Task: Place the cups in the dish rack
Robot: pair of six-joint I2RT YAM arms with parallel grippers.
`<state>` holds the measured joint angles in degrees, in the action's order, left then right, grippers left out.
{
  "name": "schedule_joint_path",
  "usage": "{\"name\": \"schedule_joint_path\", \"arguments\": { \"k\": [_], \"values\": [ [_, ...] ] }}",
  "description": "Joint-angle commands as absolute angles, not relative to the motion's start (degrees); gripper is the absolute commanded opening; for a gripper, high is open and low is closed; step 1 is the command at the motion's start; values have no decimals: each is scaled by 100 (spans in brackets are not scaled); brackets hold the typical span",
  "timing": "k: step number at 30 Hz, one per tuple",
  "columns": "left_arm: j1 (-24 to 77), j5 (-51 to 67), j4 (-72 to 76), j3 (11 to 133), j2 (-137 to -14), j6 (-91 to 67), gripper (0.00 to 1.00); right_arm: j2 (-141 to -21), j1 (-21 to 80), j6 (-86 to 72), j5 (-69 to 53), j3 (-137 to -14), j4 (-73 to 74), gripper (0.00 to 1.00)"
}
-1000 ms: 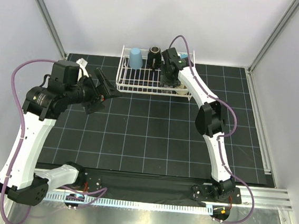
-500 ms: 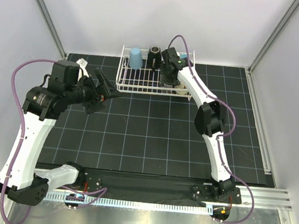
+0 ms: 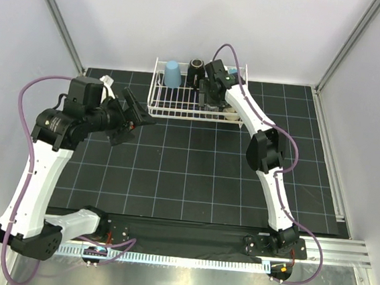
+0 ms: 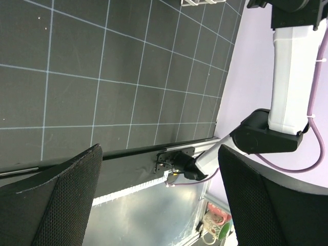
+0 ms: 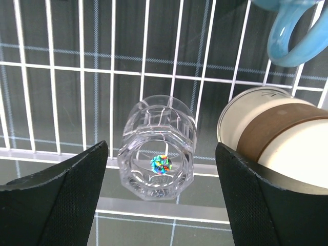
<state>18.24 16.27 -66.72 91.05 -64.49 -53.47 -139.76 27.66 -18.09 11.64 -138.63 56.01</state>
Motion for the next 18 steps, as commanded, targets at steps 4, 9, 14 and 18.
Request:
{"name": "schedule_joint_path", "arguments": {
  "k": [4,9,14,18],
  "values": [
    [1810,1863,-6416,8947,-6504,-5212,90,-13088,2830,-1784,888,-14229,5493,85],
    [1810,1986,-6276,8816,-6600,-5116,90,-12255,2856,-1741,721,-13905,5519,91],
    [1846,1951,-6083,8438,-6504,-4949,91,-11296,2865,-1556,738,-12932,5581,100],
    [2091,1855,-5766,8104,-6478,-4817,93,-10330,2865,-1722,879,-11693,5494,100]
  ]
}}
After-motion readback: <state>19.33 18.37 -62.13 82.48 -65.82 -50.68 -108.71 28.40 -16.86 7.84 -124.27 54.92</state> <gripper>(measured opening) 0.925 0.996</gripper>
